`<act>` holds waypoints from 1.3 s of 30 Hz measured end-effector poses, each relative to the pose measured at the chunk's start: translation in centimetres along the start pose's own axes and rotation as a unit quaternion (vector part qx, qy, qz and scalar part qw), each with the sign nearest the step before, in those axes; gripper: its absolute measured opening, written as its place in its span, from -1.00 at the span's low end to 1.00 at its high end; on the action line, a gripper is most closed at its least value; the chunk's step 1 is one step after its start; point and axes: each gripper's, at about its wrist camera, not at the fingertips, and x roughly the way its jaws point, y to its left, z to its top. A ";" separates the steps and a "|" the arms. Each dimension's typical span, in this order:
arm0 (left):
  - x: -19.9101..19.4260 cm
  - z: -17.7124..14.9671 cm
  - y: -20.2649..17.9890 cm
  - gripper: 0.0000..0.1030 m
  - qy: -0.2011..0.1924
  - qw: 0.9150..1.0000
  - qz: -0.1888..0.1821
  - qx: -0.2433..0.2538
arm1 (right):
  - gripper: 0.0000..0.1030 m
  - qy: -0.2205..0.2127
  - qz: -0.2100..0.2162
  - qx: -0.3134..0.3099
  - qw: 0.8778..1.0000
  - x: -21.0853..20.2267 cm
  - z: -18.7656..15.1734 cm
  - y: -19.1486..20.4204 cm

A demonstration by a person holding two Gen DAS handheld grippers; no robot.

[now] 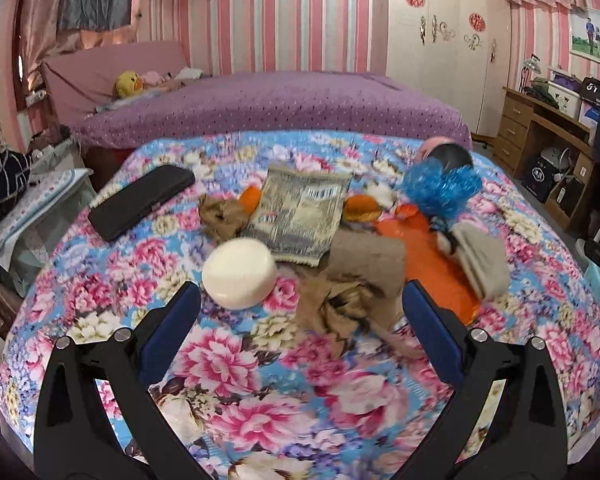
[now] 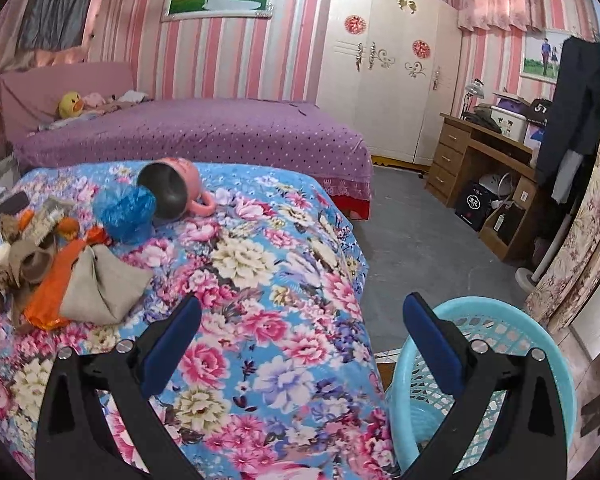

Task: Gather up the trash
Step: 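Grasp the brown crumpled stocking on the bed with the left tool, then grasp the grey cloth with the right tool while the left tool holds the stocking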

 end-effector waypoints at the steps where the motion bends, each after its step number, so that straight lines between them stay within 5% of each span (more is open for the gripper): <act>1: 0.4 -0.1 0.2 0.89 0.008 1.000 -0.006 -0.004 | 0.91 0.000 -0.001 -0.001 1.000 0.0 0.0 0.1; 5: 1.9 -0.2 0.6 0.89 0.039 0.998 -0.035 -0.038 | 0.91 0.006 0.001 0.016 1.000 0.4 0.0 -0.1; 10: 2.9 -0.3 -0.4 0.85 0.041 0.998 -0.036 -0.015 | 0.91 0.012 0.001 0.015 1.000 0.7 -0.2 0.0; 13: 3.6 -0.6 -1.0 0.45 0.058 0.997 -0.055 0.001 | 0.91 0.008 0.002 0.015 1.000 0.7 -0.2 0.2; 14: 3.7 -0.7 -1.1 0.17 0.064 0.996 -0.067 0.004 | 0.92 0.009 0.005 0.018 1.000 0.7 -0.1 0.2; 17: 3.2 -0.7 -1.0 -0.14 0.056 0.996 -0.069 0.012 | 0.92 0.013 0.017 0.026 0.999 0.9 0.0 0.4; 22: 0.9 -0.4 0.4 -0.20 0.042 0.996 -0.080 0.006 | 0.92 0.030 0.027 0.019 0.999 1.2 0.0 2.2; 28: -1.1 0.7 2.6 -0.20 0.002 0.999 -0.052 -0.006 | 0.92 0.042 0.098 0.006 0.994 1.5 0.3 6.1; 34: -1.2 1.6 4.1 -0.20 -0.010 1.000 -0.018 -0.010 | 0.89 0.050 0.123 -0.042 0.990 2.2 0.7 10.7; 39: -1.3 2.0 6.0 -0.20 -0.016 0.999 -0.014 -0.044 | 0.46 0.085 0.144 -0.059 0.984 4.0 0.8 12.8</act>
